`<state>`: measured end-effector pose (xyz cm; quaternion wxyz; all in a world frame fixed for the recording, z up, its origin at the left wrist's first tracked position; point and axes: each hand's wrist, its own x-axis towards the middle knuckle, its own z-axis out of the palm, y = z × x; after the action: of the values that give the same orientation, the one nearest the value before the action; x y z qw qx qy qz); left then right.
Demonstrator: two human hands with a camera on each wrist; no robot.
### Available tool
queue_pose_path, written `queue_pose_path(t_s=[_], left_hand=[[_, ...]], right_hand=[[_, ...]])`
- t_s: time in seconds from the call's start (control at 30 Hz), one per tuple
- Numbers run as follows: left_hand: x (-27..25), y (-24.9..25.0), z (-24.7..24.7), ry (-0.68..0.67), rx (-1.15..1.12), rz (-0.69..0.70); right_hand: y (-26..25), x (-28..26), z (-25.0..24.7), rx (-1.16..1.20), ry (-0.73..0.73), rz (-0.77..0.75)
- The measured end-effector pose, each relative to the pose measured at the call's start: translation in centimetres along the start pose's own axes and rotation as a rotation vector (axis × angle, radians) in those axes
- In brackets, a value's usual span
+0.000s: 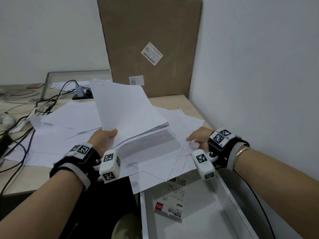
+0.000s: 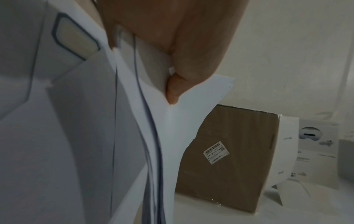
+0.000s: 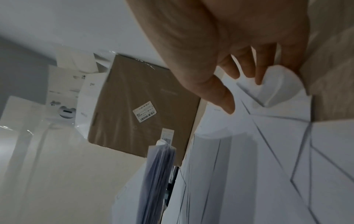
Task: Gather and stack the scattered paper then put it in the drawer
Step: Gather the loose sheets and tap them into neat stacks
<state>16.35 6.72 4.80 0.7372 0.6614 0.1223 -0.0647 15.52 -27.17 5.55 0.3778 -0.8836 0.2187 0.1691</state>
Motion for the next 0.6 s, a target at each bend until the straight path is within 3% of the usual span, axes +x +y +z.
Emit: queue_pose_path(t_s=[0.23, 0.33, 0.47, 0.6], left_hand=[[-0.1, 0.0, -0.2, -0.014, -0.020, 0.002], [0.0, -0.2, -0.5, -0.001, -0.020, 0.015], [-0.1, -0.6, -0.8, 0.014, -0.019, 0.021], [-0.1, -0.8, -1.1, 0.006, -0.048, -0.004]], right_hand=[[-0.6, 1.8, 0.7, 0.301, -0.191, 0.036], [-1.1, 1.4, 0.7, 0.288, -0.175, 0.019], [-2.6, -0.3, 0.3, 0.085, -0.018, -0.144], [-3.3, -0.2, 1.4, 0.063, -0.094, -0.122]])
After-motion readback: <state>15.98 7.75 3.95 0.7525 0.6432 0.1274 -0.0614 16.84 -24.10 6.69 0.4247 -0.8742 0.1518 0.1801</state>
